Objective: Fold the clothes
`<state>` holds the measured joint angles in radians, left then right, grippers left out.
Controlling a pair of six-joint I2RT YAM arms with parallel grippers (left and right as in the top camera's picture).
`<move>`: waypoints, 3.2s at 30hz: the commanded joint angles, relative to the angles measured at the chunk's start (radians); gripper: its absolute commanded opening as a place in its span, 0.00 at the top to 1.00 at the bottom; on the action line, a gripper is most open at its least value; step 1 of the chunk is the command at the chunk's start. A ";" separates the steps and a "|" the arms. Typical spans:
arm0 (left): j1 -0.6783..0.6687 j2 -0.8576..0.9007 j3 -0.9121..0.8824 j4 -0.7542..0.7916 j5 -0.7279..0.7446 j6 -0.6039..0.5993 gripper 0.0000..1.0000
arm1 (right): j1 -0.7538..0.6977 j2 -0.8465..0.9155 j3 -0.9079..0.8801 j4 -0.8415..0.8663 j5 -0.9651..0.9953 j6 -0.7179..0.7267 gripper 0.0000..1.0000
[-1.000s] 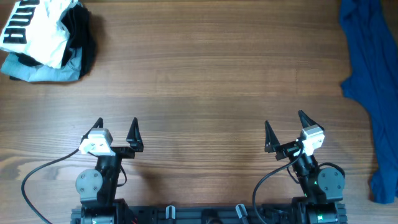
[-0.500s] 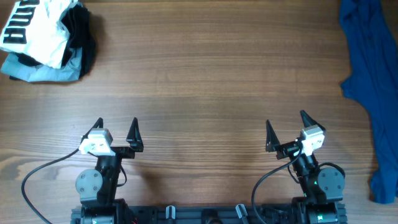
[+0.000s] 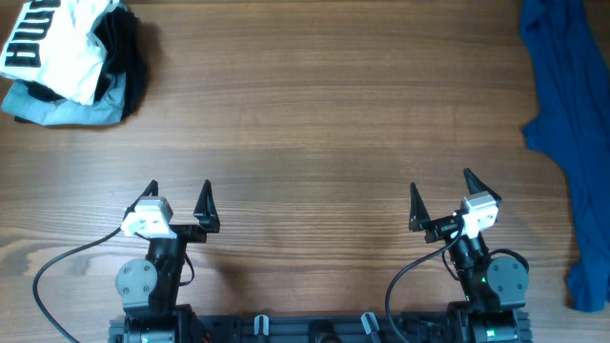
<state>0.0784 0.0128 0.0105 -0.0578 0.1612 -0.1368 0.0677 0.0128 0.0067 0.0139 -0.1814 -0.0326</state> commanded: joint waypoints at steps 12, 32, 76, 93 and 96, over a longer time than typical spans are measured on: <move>-0.003 -0.006 -0.005 -0.005 -0.006 0.001 0.00 | 0.004 -0.008 -0.001 0.001 0.005 0.018 0.00; -0.002 -0.004 0.050 0.026 0.100 0.034 0.00 | 0.004 0.014 0.010 0.270 -0.010 0.069 0.00; -0.003 1.285 1.156 -0.795 0.154 0.049 0.00 | -0.114 1.655 1.274 -0.546 0.497 0.304 0.03; -0.003 1.285 1.155 -0.788 0.157 0.049 0.00 | -0.466 1.907 1.274 -0.506 0.454 0.295 0.48; -0.003 1.285 1.155 -0.788 0.156 0.049 0.00 | -0.472 1.947 1.274 -0.500 0.443 0.298 0.54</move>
<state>0.0784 1.2934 1.1477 -0.8482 0.2981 -0.0982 -0.4026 1.9152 1.2594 -0.4931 0.2764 0.2611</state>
